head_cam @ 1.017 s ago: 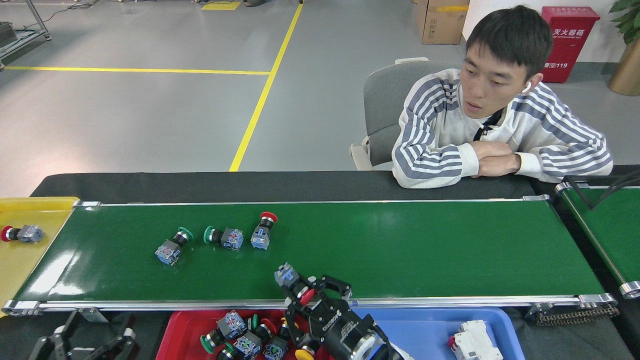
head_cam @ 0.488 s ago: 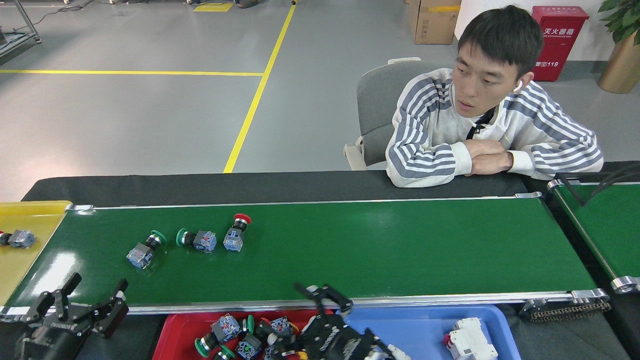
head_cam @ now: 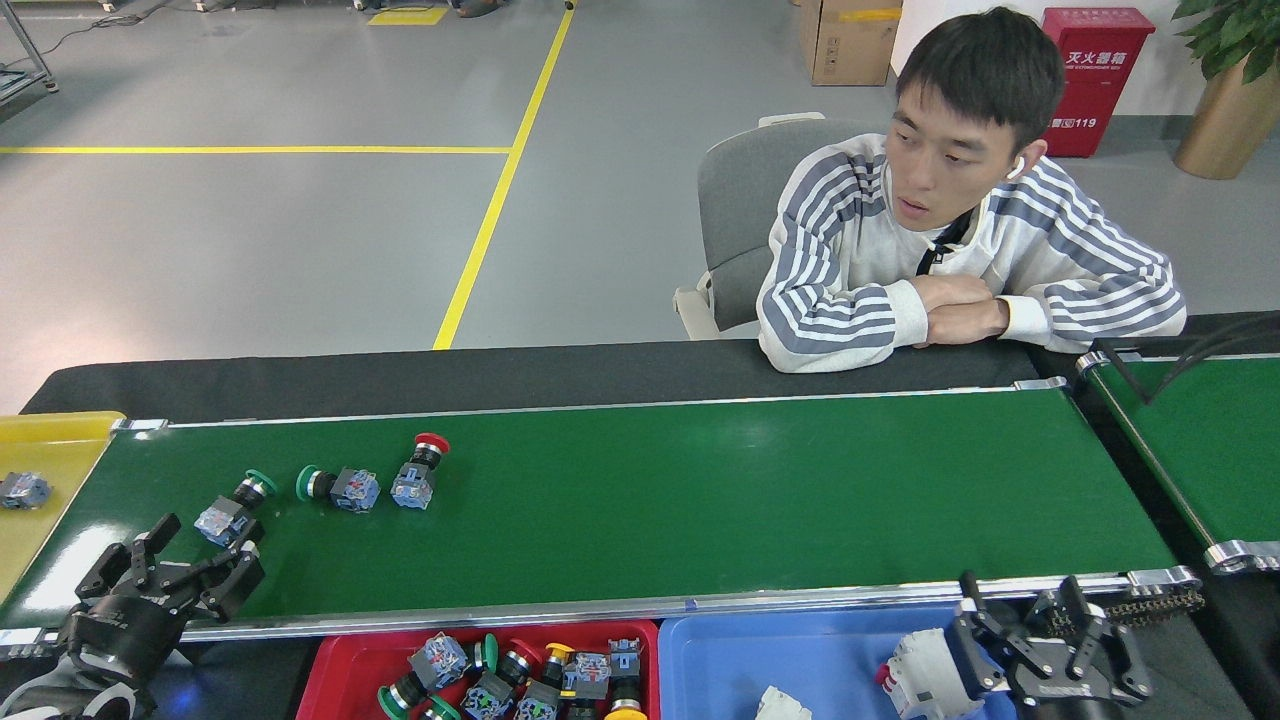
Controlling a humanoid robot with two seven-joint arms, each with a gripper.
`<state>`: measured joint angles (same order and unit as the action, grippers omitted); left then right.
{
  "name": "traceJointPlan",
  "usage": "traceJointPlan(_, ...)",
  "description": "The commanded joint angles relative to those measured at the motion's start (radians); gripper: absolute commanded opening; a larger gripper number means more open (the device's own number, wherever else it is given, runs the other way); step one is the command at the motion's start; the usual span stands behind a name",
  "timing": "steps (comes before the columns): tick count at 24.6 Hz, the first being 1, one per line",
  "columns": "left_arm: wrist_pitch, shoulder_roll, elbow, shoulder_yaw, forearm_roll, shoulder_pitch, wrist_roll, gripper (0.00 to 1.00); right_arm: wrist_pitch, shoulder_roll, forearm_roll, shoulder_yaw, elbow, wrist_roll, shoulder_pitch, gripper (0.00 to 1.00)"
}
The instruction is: Pick switch part from conveyor to tray
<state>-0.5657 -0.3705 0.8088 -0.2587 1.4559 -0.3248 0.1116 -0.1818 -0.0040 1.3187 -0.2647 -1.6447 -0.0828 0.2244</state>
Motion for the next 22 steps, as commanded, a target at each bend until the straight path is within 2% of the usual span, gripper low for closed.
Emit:
traceJointPlan(1, 0.032, -0.012, -0.043, -0.001, 0.003, -0.039, 0.010, 1.00, -0.005, -0.022, -0.016, -0.007, -0.009, -0.012, 0.000, 0.99)
traceJointPlan(3, 0.079, -0.012, -0.068, 0.024, 0.003, -0.046, 0.013, 0.96, -0.005, -0.022, -0.021, -0.007, -0.010, -0.012, 0.000, 0.99)
traceJointPlan(4, 0.104, -0.012, -0.068, 0.053, 0.003, -0.048, 0.019, 0.91, -0.005, -0.022, -0.021, -0.007, -0.012, -0.012, 0.000, 0.99)
traceJointPlan(6, 0.128, -0.015, -0.071, 0.096, 0.001, -0.048, 0.074, 0.61, -0.007, -0.024, -0.021, -0.007, -0.014, -0.012, 0.007, 0.99)
traceJointPlan(8, 0.125, -0.012, -0.072, 0.118, -0.002, -0.045, 0.125, 0.21, -0.007, -0.024, -0.021, -0.007, -0.018, -0.012, 0.036, 0.99)
traceJointPlan(9, 0.125, -0.008, -0.073, 0.118, -0.002, -0.045, 0.131, 0.19, -0.007, -0.025, -0.021, -0.007, -0.018, -0.012, 0.039, 0.99)
traceJointPlan(10, 0.125, -0.005, -0.068, 0.119, -0.005, -0.040, 0.132, 0.11, -0.007, -0.025, -0.021, -0.007, -0.018, -0.014, 0.041, 0.99)
traceJointPlan(13, 0.121, 0.001, -0.028, 0.119, -0.005, -0.003, 0.134, 0.05, -0.007, -0.031, -0.021, -0.007, -0.020, -0.012, 0.043, 0.99)
traceJointPlan(15, 0.099, 0.012, 0.081, 0.119, -0.008, 0.069, 0.134, 0.04, -0.007, -0.031, -0.021, -0.005, -0.029, -0.012, 0.049, 0.99)
traceJointPlan(18, 0.027, 0.035, 0.349, 0.114, -0.020, 0.227, 0.131, 0.05, -0.008, -0.030, -0.021, -0.004, -0.055, -0.014, 0.079, 0.99)
traceJointPlan(20, -0.014, 0.041, 0.552, 0.116, -0.026, 0.374, 0.122, 0.08, -0.013, -0.030, -0.022, -0.004, -0.067, -0.014, 0.090, 0.99)
traceJointPlan(22, -0.049, 0.053, 0.733, 0.121, -0.025, 0.513, 0.120, 0.18, -0.025, -0.028, -0.022, -0.004, -0.067, -0.012, 0.090, 0.99)
